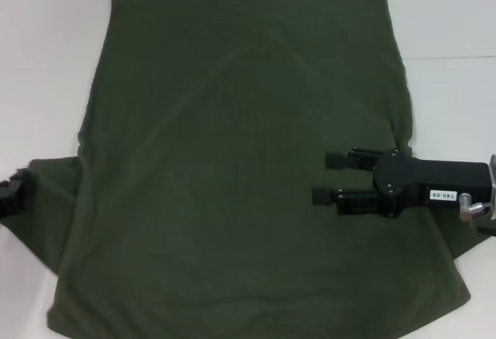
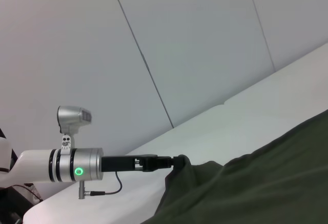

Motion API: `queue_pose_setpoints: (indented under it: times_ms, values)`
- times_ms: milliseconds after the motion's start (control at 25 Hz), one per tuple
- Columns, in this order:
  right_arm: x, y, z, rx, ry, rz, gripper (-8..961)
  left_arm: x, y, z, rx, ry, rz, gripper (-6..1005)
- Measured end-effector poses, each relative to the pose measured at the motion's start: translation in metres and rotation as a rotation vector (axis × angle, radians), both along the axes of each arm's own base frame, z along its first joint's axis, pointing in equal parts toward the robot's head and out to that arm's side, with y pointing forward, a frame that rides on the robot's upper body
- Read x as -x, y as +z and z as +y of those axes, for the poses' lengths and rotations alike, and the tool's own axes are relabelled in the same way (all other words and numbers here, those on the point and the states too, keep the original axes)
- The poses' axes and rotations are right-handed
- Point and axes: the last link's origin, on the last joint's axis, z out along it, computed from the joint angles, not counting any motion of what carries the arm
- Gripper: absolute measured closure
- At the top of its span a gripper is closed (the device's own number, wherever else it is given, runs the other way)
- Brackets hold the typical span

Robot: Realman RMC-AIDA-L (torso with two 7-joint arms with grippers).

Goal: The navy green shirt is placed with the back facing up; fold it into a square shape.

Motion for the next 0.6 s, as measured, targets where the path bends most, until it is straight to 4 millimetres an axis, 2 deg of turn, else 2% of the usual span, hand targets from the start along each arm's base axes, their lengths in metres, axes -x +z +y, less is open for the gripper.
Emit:
queue_pose_setpoints:
  times_ms: [200, 600]
  values:
    - [0.002, -0.003, -0.001, 0.002, -0.001, 0.008, 51, 0.006, 0.011, 0.004, -0.027, 0.033, 0.039, 985]
    - [0.004, -0.004, -0.001, -0.001, -0.006, 0.025, 52, 0.004, 0.030, 0.024, -0.057, 0.033, 0.129, 984]
